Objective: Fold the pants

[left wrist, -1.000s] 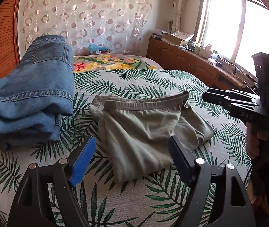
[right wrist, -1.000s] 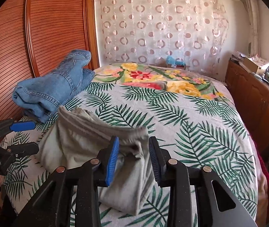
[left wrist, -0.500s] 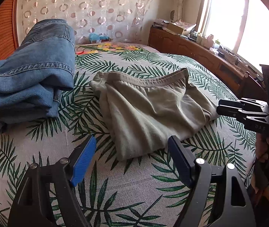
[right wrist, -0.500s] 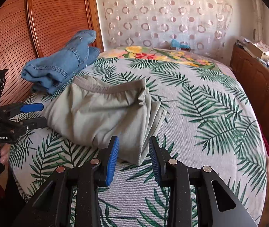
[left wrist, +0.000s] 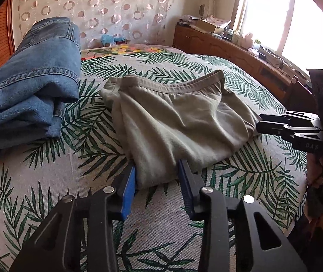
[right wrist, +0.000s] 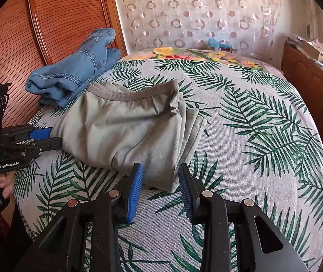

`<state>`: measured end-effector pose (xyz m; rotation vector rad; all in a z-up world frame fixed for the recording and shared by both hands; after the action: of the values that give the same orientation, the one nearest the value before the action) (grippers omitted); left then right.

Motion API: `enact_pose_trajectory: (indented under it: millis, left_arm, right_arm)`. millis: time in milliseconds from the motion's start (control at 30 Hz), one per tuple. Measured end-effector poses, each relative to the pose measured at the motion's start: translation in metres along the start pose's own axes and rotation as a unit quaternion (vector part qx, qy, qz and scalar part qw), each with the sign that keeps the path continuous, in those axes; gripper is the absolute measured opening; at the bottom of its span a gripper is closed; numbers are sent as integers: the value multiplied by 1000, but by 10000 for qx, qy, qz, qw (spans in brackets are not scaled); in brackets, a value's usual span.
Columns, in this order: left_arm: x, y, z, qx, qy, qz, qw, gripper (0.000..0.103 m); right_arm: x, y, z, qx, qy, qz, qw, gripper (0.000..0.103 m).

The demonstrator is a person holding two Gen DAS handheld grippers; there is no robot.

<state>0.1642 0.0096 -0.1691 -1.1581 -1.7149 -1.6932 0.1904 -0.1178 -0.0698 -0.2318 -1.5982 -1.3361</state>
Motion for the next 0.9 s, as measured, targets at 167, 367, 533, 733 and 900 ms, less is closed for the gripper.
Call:
enact_pose_trajectory:
  millis: [167,367,533,733,900]
  left_arm:
    - [0,-1,2,0,15,-9,10000,34]
    - [0,-3,5,18,12,-34,10000,34]
    - [3,-3,5,40,-2,-108,9999,26]
    - [4,-3,7,58,-8,-106,9999,24]
    - [3,-3,7,53,-2,-102,9999,24]
  right_arm:
    - [-3,0,0,49,60,-2,10000,8]
    - [18,1,-21,-109,-263,-353,9990,2]
    - [14,-6,-20,-51,-306,-310,9990,2]
    - [14,-5,-19,-171,-119,-303,9993,2]
    - [18,-6,-14,-85,19,-292,9995,25]
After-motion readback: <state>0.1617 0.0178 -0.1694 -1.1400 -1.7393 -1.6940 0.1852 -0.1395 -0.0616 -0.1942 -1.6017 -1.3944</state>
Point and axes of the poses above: each gripper's, at about its wrist camera, not at the fingertips, and x roughly against the way its jaws point, z to its left, y to its top, the point moved 10 cm from there along -x, roughly the way its jaws point, and after that the axes turned 8 degrees about z, right-handed, at the moved point
